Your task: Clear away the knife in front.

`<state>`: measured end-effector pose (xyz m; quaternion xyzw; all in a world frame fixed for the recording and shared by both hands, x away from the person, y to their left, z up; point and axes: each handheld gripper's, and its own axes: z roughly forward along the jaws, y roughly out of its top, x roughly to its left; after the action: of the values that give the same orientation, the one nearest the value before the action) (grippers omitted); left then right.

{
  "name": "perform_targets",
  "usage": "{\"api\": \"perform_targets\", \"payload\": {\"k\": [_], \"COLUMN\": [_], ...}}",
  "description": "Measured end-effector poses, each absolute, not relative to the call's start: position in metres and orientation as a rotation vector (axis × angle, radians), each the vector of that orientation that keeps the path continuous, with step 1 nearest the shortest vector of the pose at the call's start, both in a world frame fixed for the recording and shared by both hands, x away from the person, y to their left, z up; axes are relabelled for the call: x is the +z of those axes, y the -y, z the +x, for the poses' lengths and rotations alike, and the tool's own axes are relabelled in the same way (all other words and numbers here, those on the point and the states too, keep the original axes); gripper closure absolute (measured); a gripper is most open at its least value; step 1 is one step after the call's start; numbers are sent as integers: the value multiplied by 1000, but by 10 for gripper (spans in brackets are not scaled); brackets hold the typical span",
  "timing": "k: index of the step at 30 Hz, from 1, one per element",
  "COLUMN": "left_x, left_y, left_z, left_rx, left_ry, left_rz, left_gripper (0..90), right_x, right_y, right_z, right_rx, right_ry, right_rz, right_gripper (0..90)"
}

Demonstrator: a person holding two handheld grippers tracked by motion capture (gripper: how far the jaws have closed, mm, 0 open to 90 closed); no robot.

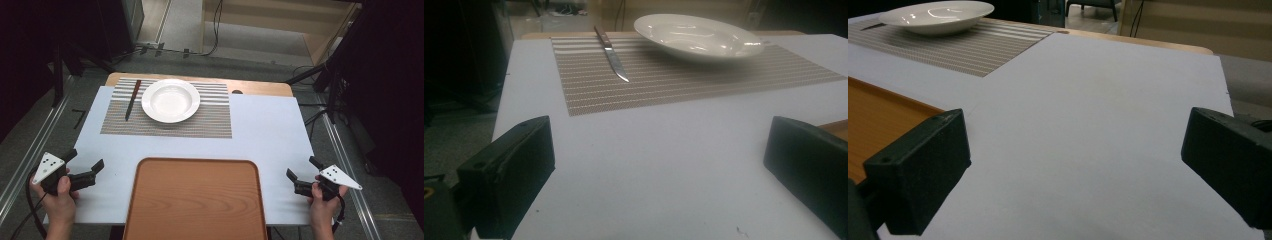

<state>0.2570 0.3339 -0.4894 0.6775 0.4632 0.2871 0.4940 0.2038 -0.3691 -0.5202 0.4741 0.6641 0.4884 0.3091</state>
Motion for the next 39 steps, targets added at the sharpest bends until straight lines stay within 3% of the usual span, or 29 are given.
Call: {"api": "perform_targets", "payload": {"k": [17, 39], "left_x": [-454, -432], "left_y": [-315, -291], "left_z": [269, 345], "left_rx": [671, 573], "left_ry": [-1196, -1201], "left_rz": [1659, 1731], "left_gripper": [33, 72], "right_x": [-521, -521], "right_y": [368, 367], "right_z": [203, 203], "right_rx": [1293, 1285], "right_ry": [-1764, -1772], "right_rz": [1233, 1229], "right_gripper": [0, 0]}}
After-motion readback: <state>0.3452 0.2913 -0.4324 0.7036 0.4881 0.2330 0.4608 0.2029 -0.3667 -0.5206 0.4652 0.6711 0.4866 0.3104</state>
